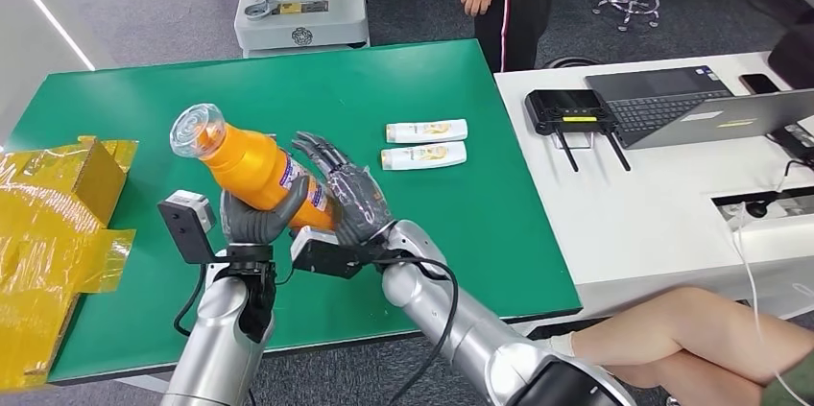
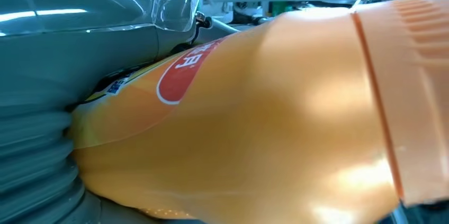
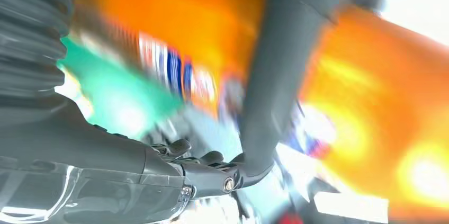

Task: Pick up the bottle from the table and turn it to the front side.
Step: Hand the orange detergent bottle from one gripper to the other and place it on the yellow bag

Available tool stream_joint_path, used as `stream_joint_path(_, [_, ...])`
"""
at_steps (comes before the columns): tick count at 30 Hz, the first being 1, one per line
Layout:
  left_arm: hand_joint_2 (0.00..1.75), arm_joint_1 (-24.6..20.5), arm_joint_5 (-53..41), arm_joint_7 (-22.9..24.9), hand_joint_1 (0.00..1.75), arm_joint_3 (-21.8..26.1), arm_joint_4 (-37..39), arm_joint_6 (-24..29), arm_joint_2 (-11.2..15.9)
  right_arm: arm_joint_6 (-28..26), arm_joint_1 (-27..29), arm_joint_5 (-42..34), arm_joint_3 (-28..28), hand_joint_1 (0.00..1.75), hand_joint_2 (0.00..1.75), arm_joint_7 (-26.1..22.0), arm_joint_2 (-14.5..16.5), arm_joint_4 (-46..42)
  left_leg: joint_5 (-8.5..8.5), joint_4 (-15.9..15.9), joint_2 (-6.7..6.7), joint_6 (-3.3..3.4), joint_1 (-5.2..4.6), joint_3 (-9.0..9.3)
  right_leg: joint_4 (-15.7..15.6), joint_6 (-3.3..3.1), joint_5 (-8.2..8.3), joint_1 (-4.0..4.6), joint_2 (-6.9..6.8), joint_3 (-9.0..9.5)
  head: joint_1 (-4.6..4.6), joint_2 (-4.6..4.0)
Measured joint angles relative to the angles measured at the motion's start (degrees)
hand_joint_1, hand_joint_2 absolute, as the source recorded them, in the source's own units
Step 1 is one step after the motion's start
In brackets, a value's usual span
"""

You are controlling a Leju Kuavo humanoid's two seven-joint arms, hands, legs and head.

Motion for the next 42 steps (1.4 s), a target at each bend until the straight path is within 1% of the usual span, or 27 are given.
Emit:
stream_joint_path(3, [1.75, 0.08, -0.17, 0.00, 1.75, 0.00, 0.00, 0.14, 0.26, -3.31, 2.02, 0.55, -0.31, 0.00, 1.75, -0.59, -0.51, -5.66, -0.01, 0.00, 0.08, -0.01, 0.00, -0.01, 0.00, 0.00, 0.00, 0.00, 0.08, -0.03, -0.01, 0.00])
stream_joint_path(7, [1.75, 0.23, -0.23, 0.00, 1.75, 0.00, 0.00, 0.16, 0.41, -4.32, 3.21, 0.64, -0.70, 0.00, 1.75, -0.91, -1.10, -10.02, -0.01, 0.00, 0.07, -0.01, 0.00, -0.01, 0.00, 0.00, 0.00, 0.00, 0.08, -0.04, -0.01, 0.00])
stream_joint_path(10, [1.75, 0.24, -0.33, -0.03, 1.75, 0.04, 0.00, 0.30, 0.54, -6.76, 4.53, 0.22, -0.90, 0.00, 1.75, -2.15, -1.52, -12.78, -0.01, 0.00, 0.07, -0.01, 0.00, -0.01, 0.00, 0.00, 0.00, 0.00, 0.08, -0.03, -0.01, -0.01])
stream_joint_path(19, [1.75, 1.61, -1.09, -0.15, 1.75, 0.67, 0.00, 0.82, 1.30, -12.39, 7.26, -5.19, -0.08, 0.00, 1.75, -6.85, -1.88, -25.06, -0.01, -0.01, 0.08, -0.02, 0.00, -0.03, 0.00, -0.01, 0.00, 0.00, 0.09, -0.06, 0.00, 0.00])
stream_joint_path(24, [1.75, 2.45, -1.67, -0.50, 1.75, 1.56, -0.07, 1.17, 1.75, -14.53, 9.27, -9.73, 2.04, 0.00, 1.75, -9.50, -2.29, -31.89, -0.01, -0.02, 0.07, -0.02, 0.00, -0.03, 0.00, -0.01, -0.01, 0.00, 0.08, -0.06, 0.00, 0.00])
stream_joint_path(27, [1.75, 2.95, -2.91, -0.48, 1.75, 2.33, -0.72, 1.69, 2.03, -15.14, 11.35, -10.60, 3.29, 0.00, 1.75, -10.11, -2.60, -37.01, -0.01, -0.02, 0.07, -0.02, 0.00, -0.03, 0.00, -0.01, -0.01, 0.00, 0.08, -0.06, 0.00, 0.00])
stream_joint_path(31, [1.75, 2.74, -7.28, 1.51, 1.75, 2.90, -2.57, 3.30, 2.82, -15.20, 14.21, -11.01, 4.23, 0.00, 1.75, -10.32, -2.76, -42.52, -0.01, -0.02, 0.07, -0.02, 0.00, -0.04, 0.00, -0.02, -0.02, 0.00, 0.07, -0.06, 0.01, 0.00])
stream_joint_path(33, [1.75, 1.81, -10.06, 2.73, 1.75, 2.96, -3.88, 4.44, 3.63, -15.06, 15.51, -11.92, 4.60, 0.00, 1.75, -10.32, -2.87, -43.86, -0.01, -0.02, 0.07, -0.02, 0.01, -0.04, 0.00, -0.02, -0.01, 0.00, 0.08, -0.06, 0.01, 0.00])
stream_joint_path(36, [1.75, -0.58, -13.66, 3.74, 1.75, 3.36, -5.98, 6.45, 5.99, -14.13, 17.22, -13.80, 5.22, 0.00, 1.75, -10.31, -3.15, -44.86, 0.01, -0.03, 0.09, -0.04, 0.01, -0.04, 0.03, -0.03, 0.00, 0.01, 0.10, -0.06, 0.00, 0.00])
stream_joint_path(39, [1.75, -3.01, -17.07, 3.02, 1.75, 4.16, -8.15, 7.87, 9.50, -13.38, 18.56, -15.37, 5.86, 0.00, 1.75, -10.32, -3.56, -45.40, 0.03, -0.03, 0.12, -0.06, 0.03, -0.02, 0.06, -0.04, 0.01, 0.03, 0.13, -0.08, -0.01, 0.00])
stream_joint_path(42, [1.75, -6.29, -21.02, 0.87, 1.75, 4.62, -9.05, 8.03, 14.08, -12.92, 19.59, -16.28, 6.40, 0.00, 1.75, -10.32, -4.09, -45.75, 0.05, -0.03, 0.09, -0.10, 0.05, -0.02, 0.11, -0.07, -0.01, 0.05, 0.11, -0.09, 0.00, 0.00])
